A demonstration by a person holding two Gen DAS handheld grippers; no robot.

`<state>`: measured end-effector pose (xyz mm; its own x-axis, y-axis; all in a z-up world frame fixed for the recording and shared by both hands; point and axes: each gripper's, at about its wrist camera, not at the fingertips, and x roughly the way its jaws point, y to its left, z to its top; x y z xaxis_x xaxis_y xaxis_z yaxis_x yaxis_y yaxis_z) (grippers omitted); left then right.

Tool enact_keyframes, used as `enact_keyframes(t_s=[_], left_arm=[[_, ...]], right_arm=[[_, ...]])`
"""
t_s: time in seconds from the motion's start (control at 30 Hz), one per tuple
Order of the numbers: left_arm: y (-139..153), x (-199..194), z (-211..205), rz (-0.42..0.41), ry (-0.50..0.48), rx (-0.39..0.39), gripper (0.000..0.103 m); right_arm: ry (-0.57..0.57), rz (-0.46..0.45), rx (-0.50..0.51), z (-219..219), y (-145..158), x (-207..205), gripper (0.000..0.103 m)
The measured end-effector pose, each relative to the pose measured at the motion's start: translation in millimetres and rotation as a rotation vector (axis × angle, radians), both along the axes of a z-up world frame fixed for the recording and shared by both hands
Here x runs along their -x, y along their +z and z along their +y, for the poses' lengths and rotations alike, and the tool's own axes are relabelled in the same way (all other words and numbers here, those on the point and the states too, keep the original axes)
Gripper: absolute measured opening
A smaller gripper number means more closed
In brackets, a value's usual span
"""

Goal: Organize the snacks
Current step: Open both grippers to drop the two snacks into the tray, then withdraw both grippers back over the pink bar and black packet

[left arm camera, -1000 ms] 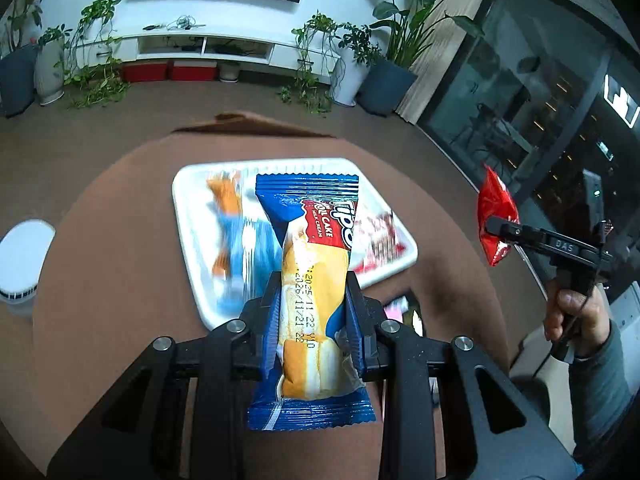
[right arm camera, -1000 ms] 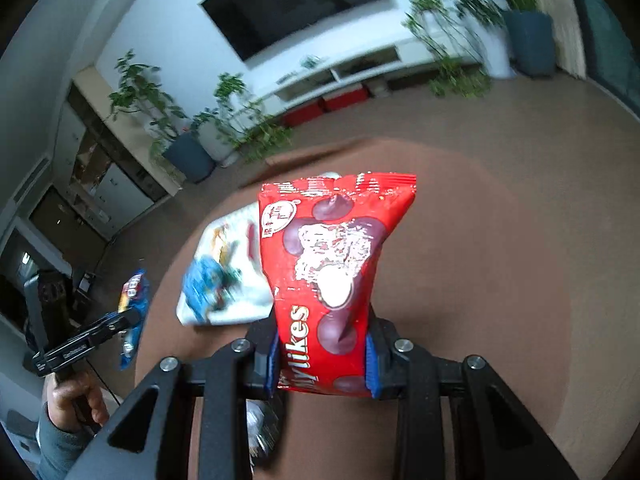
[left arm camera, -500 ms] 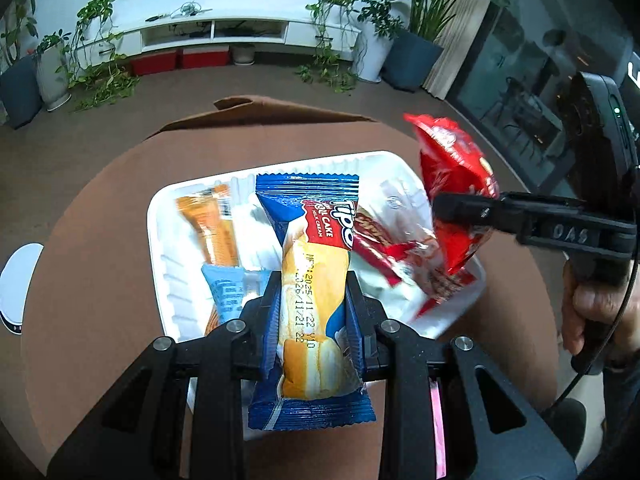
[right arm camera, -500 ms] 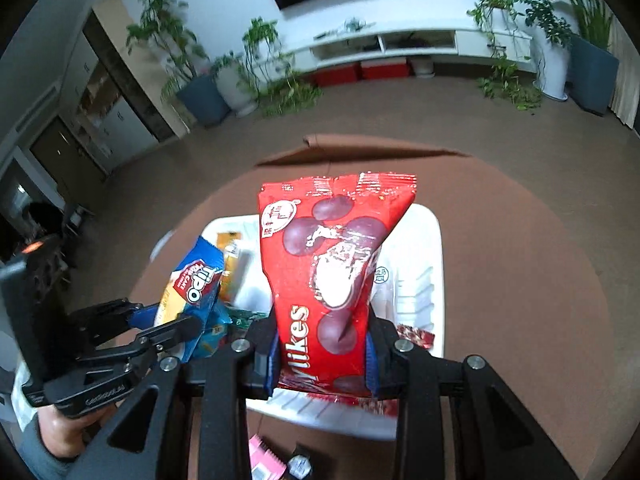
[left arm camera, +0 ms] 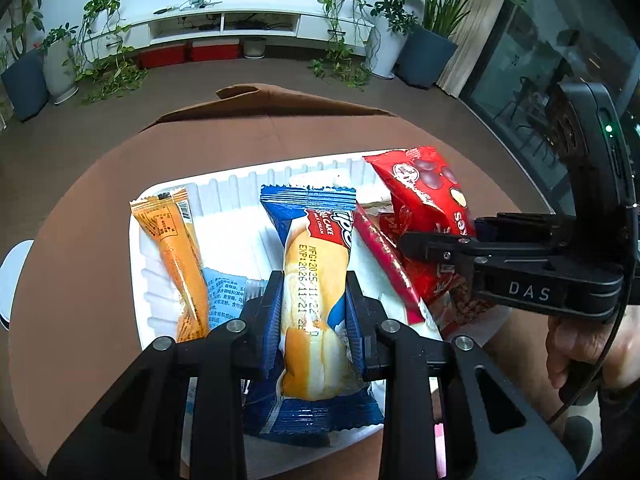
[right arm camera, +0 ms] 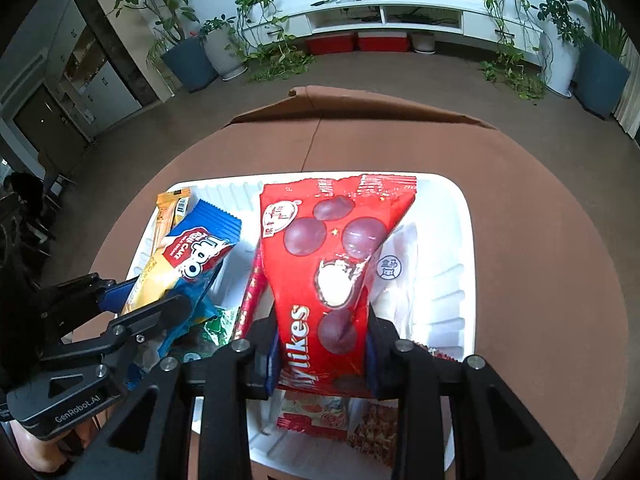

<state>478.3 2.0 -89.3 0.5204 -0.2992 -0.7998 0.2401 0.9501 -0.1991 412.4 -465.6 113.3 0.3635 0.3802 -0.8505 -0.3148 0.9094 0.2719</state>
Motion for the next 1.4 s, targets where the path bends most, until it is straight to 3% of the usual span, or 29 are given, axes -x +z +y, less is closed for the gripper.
enact_keyframes(t_s=[0.23,0.7,0.83,0.93,1.1,1.23,1.4], left_arm=[[-13.0,-5.2,0.9,0.011,0.008,-0.004,0.028],[-18.9,-7.5,-4.7,-0.004,0.015,-0.018,0.031],[-11.5,2.3,-8.2,-0.032,0.012,-0.012,0.062],[-5.0,6.6,-10.8,-0.056,0.012,-0.026,0.071],[6.9,13.5,-3.9,-0.070,0.021,0.005,0.075],[22.2,28.6,-0.3,-0.101,0.030,0.010,0.089],[47.9,59.9,3.9,-0.156,0.047,0.018,0.103]], right_arm=[[0.010,0.010,0.045,11.2,-8.0,-1.5,0.035],[-0.012,0.044,0.001,3.0,-19.7,-3.4,0.039],[0.001,0.017,0.013,3.7,-16.6,1.1,0.052],[0.005,-0.011,0.025,4.3,-10.3,6.3,0.056],[0.002,-0.046,0.014,1.9,3.8,12.1,0.058],[-0.007,-0.098,-0.002,-1.5,22.7,21.7,0.068],[-0.070,-0.164,-0.094,-23.6,53.0,46.2,0.079]])
